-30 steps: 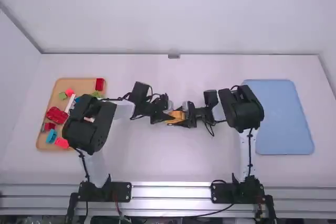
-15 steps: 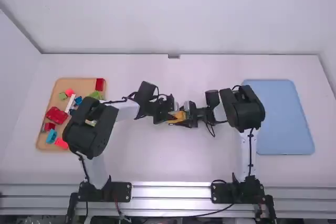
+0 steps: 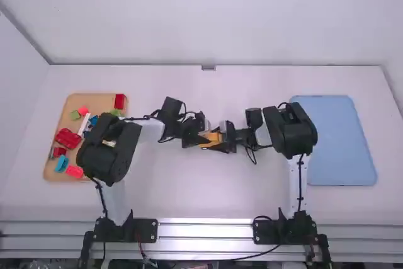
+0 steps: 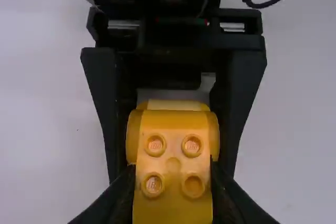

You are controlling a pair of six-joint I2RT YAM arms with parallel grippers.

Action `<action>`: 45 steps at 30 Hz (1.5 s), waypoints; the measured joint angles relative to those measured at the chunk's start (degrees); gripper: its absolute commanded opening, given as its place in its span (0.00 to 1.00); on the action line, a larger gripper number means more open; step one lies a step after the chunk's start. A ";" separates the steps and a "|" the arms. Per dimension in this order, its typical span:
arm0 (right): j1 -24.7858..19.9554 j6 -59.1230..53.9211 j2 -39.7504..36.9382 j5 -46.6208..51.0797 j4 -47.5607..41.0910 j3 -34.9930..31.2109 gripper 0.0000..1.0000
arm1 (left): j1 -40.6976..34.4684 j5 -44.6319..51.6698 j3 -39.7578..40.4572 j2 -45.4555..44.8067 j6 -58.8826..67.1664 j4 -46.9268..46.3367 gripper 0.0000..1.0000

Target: Assemble lego blocks to make yellow taxi

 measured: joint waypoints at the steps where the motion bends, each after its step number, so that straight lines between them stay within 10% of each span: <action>1: 0.09 0.00 0.00 0.13 0.15 0.00 0.43 | 0.79 1.01 -0.50 0.35 0.31 0.26 0.57; 13: 0.02 1.84 0.00 0.31 0.87 0.00 0.40 | 4.55 6.91 -1.66 0.98 2.82 -0.44 0.99; 20: -2.40 9.20 -2.60 2.73 -0.44 -1.20 0.38 | 13.99 5.60 -2.03 -6.73 -5.40 -2.14 0.99; 28: -8.94 11.87 -32.04 32.74 -20.35 -13.79 0.29 | 16.87 -0.98 -2.43 -9.57 -15.30 -2.14 0.99; 36: -26.99 15.30 -62.23 59.58 -23.26 -19.12 0.33 | 16.70 -4.46 -5.86 -9.57 -20.63 5.66 0.99; 45: -52.43 25.00 -54.97 50.99 -7.85 -22.56 0.37 | 16.68 -7.93 -10.23 -9.57 -28.02 14.69 0.99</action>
